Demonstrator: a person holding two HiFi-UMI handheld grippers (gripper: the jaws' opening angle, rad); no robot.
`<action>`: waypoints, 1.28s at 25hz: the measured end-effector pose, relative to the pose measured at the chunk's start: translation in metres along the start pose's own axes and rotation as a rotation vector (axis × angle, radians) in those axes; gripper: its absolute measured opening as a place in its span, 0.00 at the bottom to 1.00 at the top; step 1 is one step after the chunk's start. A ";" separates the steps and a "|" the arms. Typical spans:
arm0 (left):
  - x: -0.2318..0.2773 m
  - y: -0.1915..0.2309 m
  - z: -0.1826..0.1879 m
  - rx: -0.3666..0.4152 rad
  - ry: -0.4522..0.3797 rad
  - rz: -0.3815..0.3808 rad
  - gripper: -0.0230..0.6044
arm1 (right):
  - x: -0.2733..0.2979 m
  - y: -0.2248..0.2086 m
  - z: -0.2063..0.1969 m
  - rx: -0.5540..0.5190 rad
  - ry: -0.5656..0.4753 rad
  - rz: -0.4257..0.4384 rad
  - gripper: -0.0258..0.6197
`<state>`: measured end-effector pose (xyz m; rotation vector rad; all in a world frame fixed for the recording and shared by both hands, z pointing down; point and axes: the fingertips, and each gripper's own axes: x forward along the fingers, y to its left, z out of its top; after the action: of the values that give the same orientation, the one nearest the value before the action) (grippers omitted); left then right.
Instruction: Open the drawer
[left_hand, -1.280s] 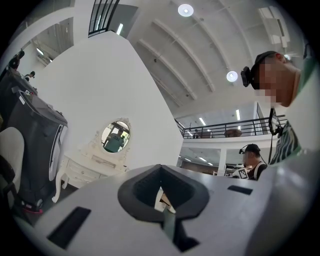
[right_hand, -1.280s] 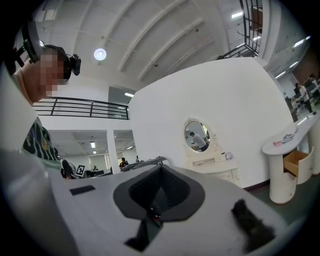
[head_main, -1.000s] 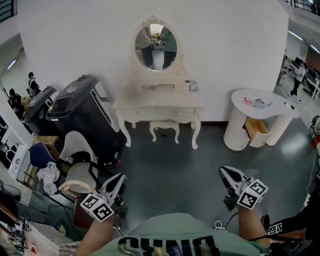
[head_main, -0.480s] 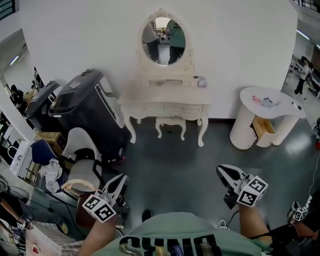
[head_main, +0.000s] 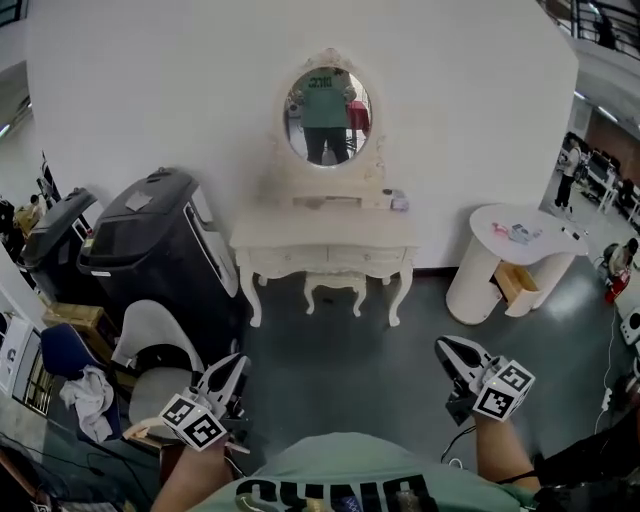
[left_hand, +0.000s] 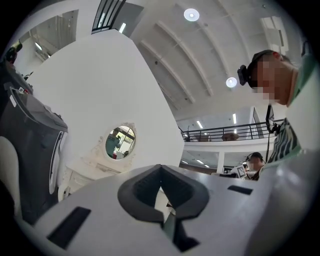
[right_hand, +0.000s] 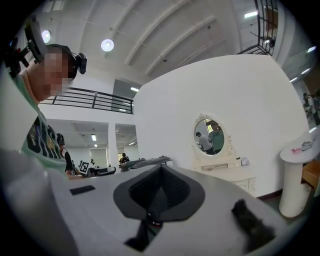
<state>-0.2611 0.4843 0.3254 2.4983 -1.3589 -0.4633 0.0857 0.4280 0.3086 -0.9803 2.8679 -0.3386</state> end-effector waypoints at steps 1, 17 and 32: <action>-0.002 0.013 0.005 -0.003 -0.003 -0.005 0.05 | 0.011 0.004 -0.002 -0.008 0.006 -0.009 0.06; 0.060 0.089 0.004 -0.042 0.048 -0.062 0.05 | 0.091 -0.039 -0.012 0.008 0.059 -0.069 0.06; 0.212 0.059 -0.012 0.048 -0.053 0.172 0.05 | 0.154 -0.240 0.042 -0.058 0.057 0.217 0.06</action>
<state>-0.1933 0.2747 0.3259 2.3947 -1.6064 -0.4687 0.1131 0.1418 0.3222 -0.6680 3.0136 -0.2700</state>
